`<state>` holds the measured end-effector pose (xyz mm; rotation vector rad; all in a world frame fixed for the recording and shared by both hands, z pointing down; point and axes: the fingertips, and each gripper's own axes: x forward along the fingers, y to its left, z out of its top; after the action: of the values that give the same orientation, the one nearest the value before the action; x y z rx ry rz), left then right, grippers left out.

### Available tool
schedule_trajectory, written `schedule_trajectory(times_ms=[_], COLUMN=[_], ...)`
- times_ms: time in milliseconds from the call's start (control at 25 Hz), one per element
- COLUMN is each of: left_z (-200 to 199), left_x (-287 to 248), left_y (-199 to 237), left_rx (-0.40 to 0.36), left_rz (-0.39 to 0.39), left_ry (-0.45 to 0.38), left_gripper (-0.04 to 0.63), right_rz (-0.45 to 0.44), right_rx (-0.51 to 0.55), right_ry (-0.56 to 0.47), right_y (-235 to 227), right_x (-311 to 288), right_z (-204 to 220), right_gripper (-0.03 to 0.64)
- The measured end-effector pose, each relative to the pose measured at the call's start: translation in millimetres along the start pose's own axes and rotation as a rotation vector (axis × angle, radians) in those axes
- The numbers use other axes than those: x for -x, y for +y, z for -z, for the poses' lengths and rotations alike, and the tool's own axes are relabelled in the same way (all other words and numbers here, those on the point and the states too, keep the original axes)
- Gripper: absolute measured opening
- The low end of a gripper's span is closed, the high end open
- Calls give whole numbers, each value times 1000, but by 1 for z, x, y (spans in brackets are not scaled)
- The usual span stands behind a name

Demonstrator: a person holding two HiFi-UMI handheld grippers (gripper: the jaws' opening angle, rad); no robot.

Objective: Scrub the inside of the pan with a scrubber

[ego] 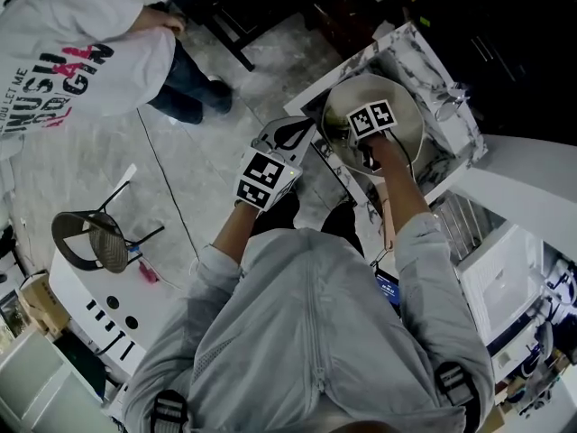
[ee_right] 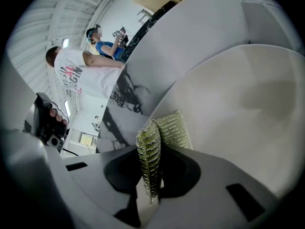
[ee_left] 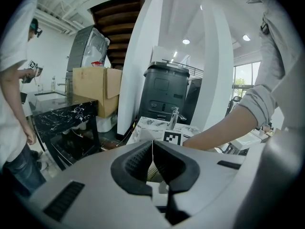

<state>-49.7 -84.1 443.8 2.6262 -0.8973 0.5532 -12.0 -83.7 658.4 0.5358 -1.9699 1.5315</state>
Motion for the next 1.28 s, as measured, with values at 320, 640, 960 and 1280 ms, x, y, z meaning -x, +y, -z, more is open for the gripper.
schedule_trajectory(times_ms=[320, 640, 960, 1280], left_z=[-14, -20, -51, -97], left_x=[2, 5, -2, -18], left_y=[-12, -15, -17, -46], left_rx=[7, 19, -33, -144], left_rz=[-8, -23, -32, 6], left_ry=[-32, -50, -95, -163], left_gripper=[23, 23, 23, 23], right_rz=[-93, -244, -152, 244], right_rx=[-18, -8, 197, 503], right_ry=[-49, -168, -353, -560], right_y=[29, 67, 97, 116], right_x=[17, 57, 145, 263], right_z=[-7, -18, -19, -4], right_gripper=[86, 86, 84, 84])
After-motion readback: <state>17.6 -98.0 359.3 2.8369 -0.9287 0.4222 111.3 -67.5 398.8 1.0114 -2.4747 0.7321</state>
